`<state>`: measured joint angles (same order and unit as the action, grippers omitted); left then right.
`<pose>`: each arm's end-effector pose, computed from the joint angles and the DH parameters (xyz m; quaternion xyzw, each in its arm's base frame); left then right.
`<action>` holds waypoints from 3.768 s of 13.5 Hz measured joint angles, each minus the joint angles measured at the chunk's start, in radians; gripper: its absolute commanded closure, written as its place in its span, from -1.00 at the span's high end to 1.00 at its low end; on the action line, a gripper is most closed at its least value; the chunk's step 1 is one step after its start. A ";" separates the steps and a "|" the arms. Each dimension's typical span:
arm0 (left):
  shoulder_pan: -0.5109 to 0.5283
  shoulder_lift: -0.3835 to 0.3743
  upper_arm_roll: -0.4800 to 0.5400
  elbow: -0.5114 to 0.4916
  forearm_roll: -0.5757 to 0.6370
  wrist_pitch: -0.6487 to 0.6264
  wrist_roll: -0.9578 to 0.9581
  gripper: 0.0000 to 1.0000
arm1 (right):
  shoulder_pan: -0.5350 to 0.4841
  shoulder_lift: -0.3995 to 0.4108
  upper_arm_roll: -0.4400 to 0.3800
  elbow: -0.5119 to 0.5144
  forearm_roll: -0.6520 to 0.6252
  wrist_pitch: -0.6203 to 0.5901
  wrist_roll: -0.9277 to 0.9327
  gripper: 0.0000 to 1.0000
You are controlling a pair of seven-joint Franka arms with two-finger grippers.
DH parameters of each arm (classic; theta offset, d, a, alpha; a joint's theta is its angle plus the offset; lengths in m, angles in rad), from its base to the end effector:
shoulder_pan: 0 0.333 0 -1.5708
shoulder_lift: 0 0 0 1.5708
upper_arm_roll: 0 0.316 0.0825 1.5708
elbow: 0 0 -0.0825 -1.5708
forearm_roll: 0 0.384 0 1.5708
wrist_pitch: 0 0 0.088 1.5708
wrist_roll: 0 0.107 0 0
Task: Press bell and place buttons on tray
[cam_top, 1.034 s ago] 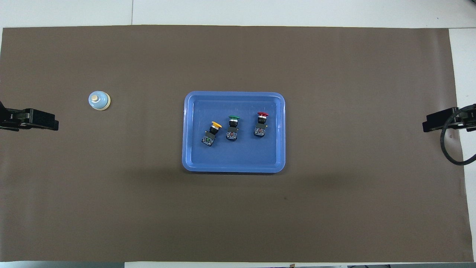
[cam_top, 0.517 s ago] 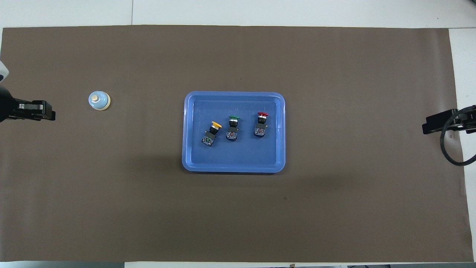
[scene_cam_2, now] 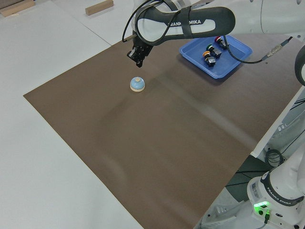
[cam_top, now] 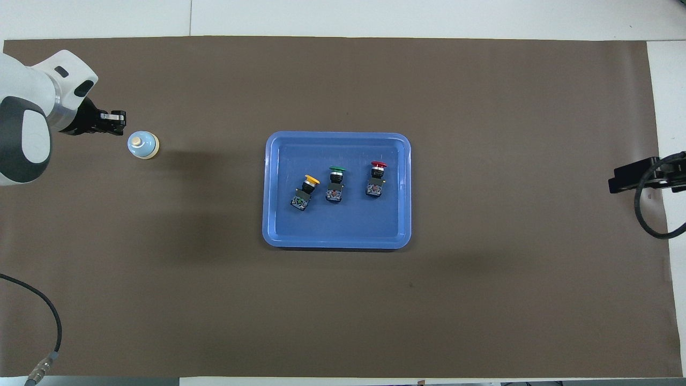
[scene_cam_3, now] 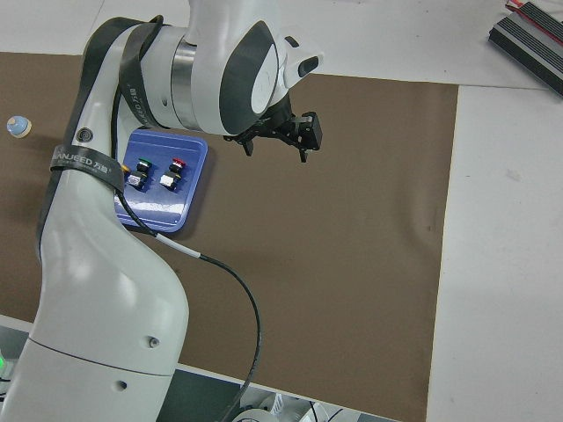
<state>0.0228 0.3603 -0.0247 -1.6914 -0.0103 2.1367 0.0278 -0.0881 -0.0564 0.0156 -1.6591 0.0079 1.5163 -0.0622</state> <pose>0.6640 -0.0001 0.3961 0.9990 -0.0113 0.0426 0.0082 0.5281 -0.0372 0.6092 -0.9990 0.0051 0.0429 0.0064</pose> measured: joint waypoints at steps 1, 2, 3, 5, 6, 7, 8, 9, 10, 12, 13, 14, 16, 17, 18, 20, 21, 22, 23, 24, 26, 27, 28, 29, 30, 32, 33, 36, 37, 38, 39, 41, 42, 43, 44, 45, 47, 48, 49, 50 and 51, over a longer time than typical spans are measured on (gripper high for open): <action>0.001 0.020 0.000 0.001 0.000 0.017 0.000 -1.00 | 0.000 0.000 0.000 0.000 0.000 0.000 0.000 1.00; 0.002 0.036 0.000 0.001 0.000 0.033 0.000 -1.00 | 0.000 0.000 0.000 0.000 0.000 0.000 0.000 1.00; 0.004 0.047 0.000 0.001 0.000 0.042 0.000 -1.00 | 0.000 0.000 0.000 0.000 0.000 0.000 0.000 1.00; 0.006 0.055 0.000 0.001 0.000 0.046 0.000 -1.00 | 0.000 0.000 0.000 0.000 0.000 0.000 0.000 1.00; 0.007 0.055 0.000 -0.001 0.000 0.046 0.000 -1.00 | 0.000 0.000 0.000 0.000 0.000 0.000 0.000 1.00; 0.007 0.055 0.000 -0.005 0.001 0.046 0.000 -1.00 | 0.000 0.000 0.000 0.000 0.000 0.000 0.000 1.00; 0.007 0.055 0.000 -0.009 0.001 0.046 0.000 -1.00 | 0.000 0.000 0.000 0.000 0.000 0.000 0.000 1.00; 0.007 0.055 0.000 -0.016 0.001 0.046 0.000 -1.00 | 0.000 0.000 0.000 0.000 0.000 0.000 0.000 1.00; 0.007 0.056 0.000 -0.022 0.001 0.046 0.000 -1.00 | 0.000 0.000 0.000 0.000 0.000 0.000 0.000 1.00; 0.007 0.056 0.000 -0.030 0.001 0.046 0.000 -1.00 | 0.000 0.000 0.000 0.000 0.000 0.000 0.000 1.00; 0.007 0.056 0.000 -0.032 0.001 0.046 0.000 -1.00 | 0.000 0.000 0.000 0.000 0.000 0.000 0.000 1.00; 0.007 0.057 0.000 -0.036 0.002 0.051 0.000 -1.00 | 0.000 0.000 0.000 0.000 0.000 0.000 0.000 1.00; 0.007 0.055 -0.001 -0.068 0.003 0.109 0.000 -1.00 | 0.000 0.000 0.000 0.000 0.000 0.000 0.000 1.00; 0.008 0.044 -0.001 -0.087 0.005 0.129 0.000 -1.00 | 0.000 0.000 0.000 0.000 0.000 0.000 0.000 1.00; 0.008 0.038 -0.001 -0.099 0.005 0.143 0.000 -1.00 | 0.000 0.000 0.000 0.000 0.000 0.000 0.000 1.00; 0.008 0.037 -0.001 -0.100 0.005 0.143 0.000 -1.00 | 0.000 0.000 0.000 0.000 0.000 0.000 0.000 1.00; 0.008 0.037 -0.001 -0.097 0.006 0.139 0.000 -1.00 | 0.000 0.000 0.000 0.000 0.000 0.000 0.000 1.00; 0.008 0.037 0.000 -0.092 0.007 0.125 0.000 -1.00 | 0.000 0.000 0.000 0.000 0.000 0.000 0.000 1.00; 0.008 0.035 0.000 -0.083 0.008 0.100 0.000 -1.00 | 0.000 0.000 0.000 0.000 0.000 0.000 0.000 1.00; 0.008 0.025 0.000 -0.070 0.008 0.072 0.000 -1.00 | 0.000 0.000 0.000 0.000 0.000 0.000 0.000 1.00; 0.008 -0.042 0.000 -0.040 0.008 -0.027 0.000 -0.99 | 0.000 0.000 0.000 0.000 0.000 0.000 0.000 1.00; 0.008 -0.086 0.000 -0.022 0.008 -0.091 0.000 -0.83 | 0.000 0.000 0.000 0.000 0.000 0.000 0.000 1.00; 0.008 -0.134 -0.001 -0.005 0.008 -0.153 0.000 -0.62 | 0.000 0.000 0.000 0.000 0.000 0.000 0.000 1.00; 0.007 -0.184 -0.002 0.002 0.008 -0.198 0.000 -0.33 | 0.000 0.000 0.000 0.000 0.000 0.000 0.000 1.00; 0.006 -0.236 -0.003 0.002 0.008 -0.236 0.000 -0.07 | 0.000 0.000 0.000 0.000 0.000 0.000 0.000 1.00; 0.006 -0.327 -0.003 -0.002 0.008 -0.318 0.000 0.92 | 0.000 0.000 0.000 0.000 0.000 0.000 0.000 1.00; 0.006 -0.364 -0.003 -0.005 0.008 -0.355 0.000 1.00 | 0.000 0.000 0.000 0.000 0.000 0.000 0.000 1.00; 0.006 -0.442 -0.003 -0.008 0.008 -0.456 0.000 1.00 | 0.000 0.000 0.000 0.000 0.000 0.000 0.000 1.00; 0.006 -0.461 -0.004 -0.010 0.008 -0.480 0.000 1.00 | 0.000 0.000 0.000 0.000 0.000 0.000 0.000 1.00; 0.006 -0.473 -0.004 -0.012 0.008 -0.493 0.000 1.00 | 0.000 0.000 0.000 0.000 0.000 0.000 0.000 1.00; 0.006 -0.479 -0.005 -0.014 0.008 -0.499 0.000 1.00 | 0.000 0.000 0.000 0.000 0.000 0.000 0.000 1.00; 0.006 -0.477 -0.006 -0.015 0.008 -0.519 0.000 1.00 | 0.000 0.000 0.000 0.000 0.000 0.000 0.000 1.00; 0.006 -0.474 -0.007 -0.015 0.008 -0.532 0.000 1.00 | 0.000 0.000 0.000 0.000 0.000 0.000 0.000 1.00; 0.006 -0.472 -0.009 -0.015 0.008 -0.540 0.000 1.00 | 0.000 0.000 0.000 0.000 0.000 0.000 0.000 1.00; 0.006 -0.470 -0.011 -0.015 0.008 -0.546 0.000 1.00 | 0.000 0.000 0.000 0.000 0.000 0.000 0.000 1.00; 0.006 -0.469 -0.012 -0.015 0.008 -0.552 0.000 1.00 | 0.000 0.000 0.000 0.000 0.000 0.000 0.000 1.00; 0.005 -0.468 -0.014 -0.015 0.008 -0.567 0.000 1.00 | 0.000 0.000 0.000 0.000 0.000 0.000 0.000 1.00; 0.005 -0.468 -0.014 -0.015 0.008 -0.573 0.000 1.00 | 0.000 0.000 0.000 0.000 0.000 0.000 0.000 1.00; 0.004 -0.468 -0.015 -0.015 0.006 -0.579 0.000 1.00 | 0.000 0.000 0.000 0.000 0.000 0.000 0.000 1.00; 0.003 -0.468 -0.015 -0.014 0.002 -0.582 0.000 1.00 | 0.000 0.000 0.000 0.000 0.000 0.000 0.000 1.00; 0.002 -0.468 -0.015 -0.014 -0.003 -0.584 0.000 1.00 | 0.000 0.000 0.000 0.000 0.000 0.000 0.000 1.00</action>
<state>0.0244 -0.1081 -0.0399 -1.7058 -0.0137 1.5531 0.0277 -0.0881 -0.0564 0.0156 -1.6591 0.0079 1.5163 -0.0622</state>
